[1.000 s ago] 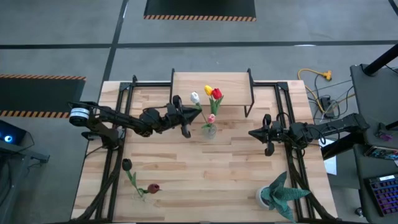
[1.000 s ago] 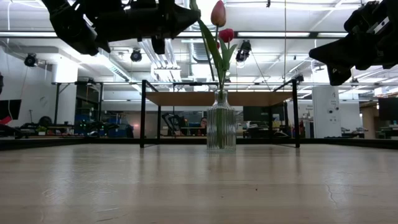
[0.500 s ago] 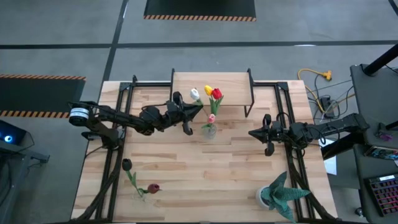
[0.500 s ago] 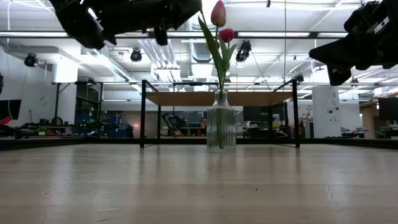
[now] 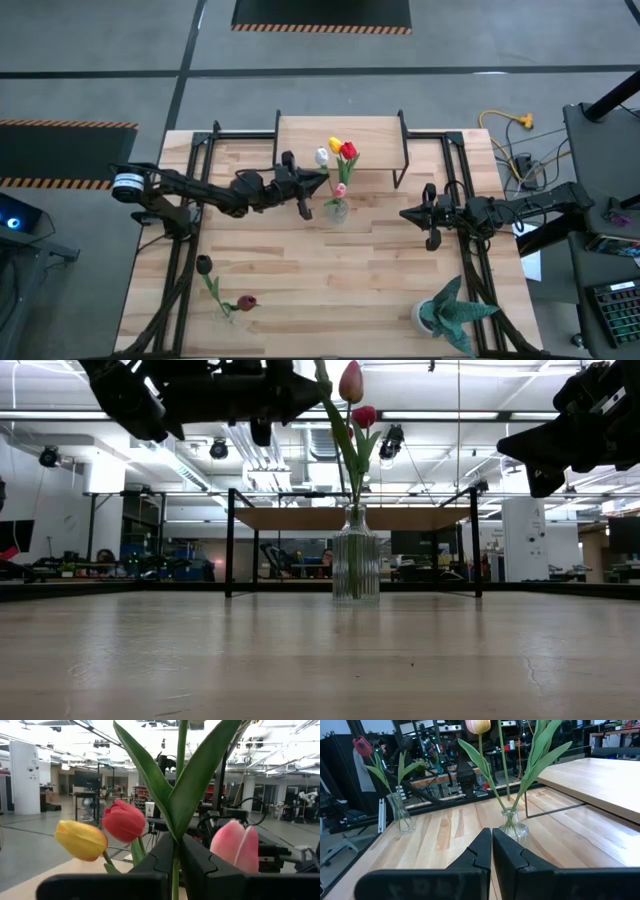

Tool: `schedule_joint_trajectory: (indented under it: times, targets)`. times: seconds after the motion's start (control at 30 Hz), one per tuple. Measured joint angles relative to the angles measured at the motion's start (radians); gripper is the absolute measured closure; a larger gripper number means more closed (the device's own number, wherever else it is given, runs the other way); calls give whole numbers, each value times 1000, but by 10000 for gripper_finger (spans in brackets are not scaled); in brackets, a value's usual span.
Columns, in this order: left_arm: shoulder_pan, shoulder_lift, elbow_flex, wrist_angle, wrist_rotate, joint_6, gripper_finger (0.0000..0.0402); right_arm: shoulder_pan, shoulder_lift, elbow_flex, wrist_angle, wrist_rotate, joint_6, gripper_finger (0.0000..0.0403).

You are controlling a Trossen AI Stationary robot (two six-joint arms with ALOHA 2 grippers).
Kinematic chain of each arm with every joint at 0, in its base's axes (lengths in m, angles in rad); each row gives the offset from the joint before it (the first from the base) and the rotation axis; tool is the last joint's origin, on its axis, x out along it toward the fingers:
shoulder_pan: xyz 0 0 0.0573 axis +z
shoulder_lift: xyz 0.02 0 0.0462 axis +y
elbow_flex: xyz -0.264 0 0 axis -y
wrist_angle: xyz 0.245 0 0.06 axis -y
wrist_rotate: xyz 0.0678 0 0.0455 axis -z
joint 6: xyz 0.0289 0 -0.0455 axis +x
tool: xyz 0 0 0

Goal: Pick and place flowers into a vace then onto a shelf
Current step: Put the black tulip into the bottom transparent vase

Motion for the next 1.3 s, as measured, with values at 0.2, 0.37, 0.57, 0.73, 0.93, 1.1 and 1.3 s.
schedule_joint_trajectory:
  times: [0.2,0.37,0.57,0.73,0.93,1.1,1.3]
  targets:
    - [4,15,-13,13,2,-24,396,0,0,0,0,0,0,394]
    - [5,29,-5,28,2,-44,396,0,1,0,0,0,0,394]
    - [5,29,-4,31,3,-44,396,0,0,0,0,0,7,394]
    - [5,71,-4,38,3,-60,396,0,0,0,0,0,7,394]
    - [5,123,-4,46,6,-100,396,0,0,0,0,0,17,394]
    - [5,151,-4,46,7,-99,396,0,0,0,0,0,23,394]
    - [7,177,-6,20,7,-89,396,0,0,0,0,0,26,394]
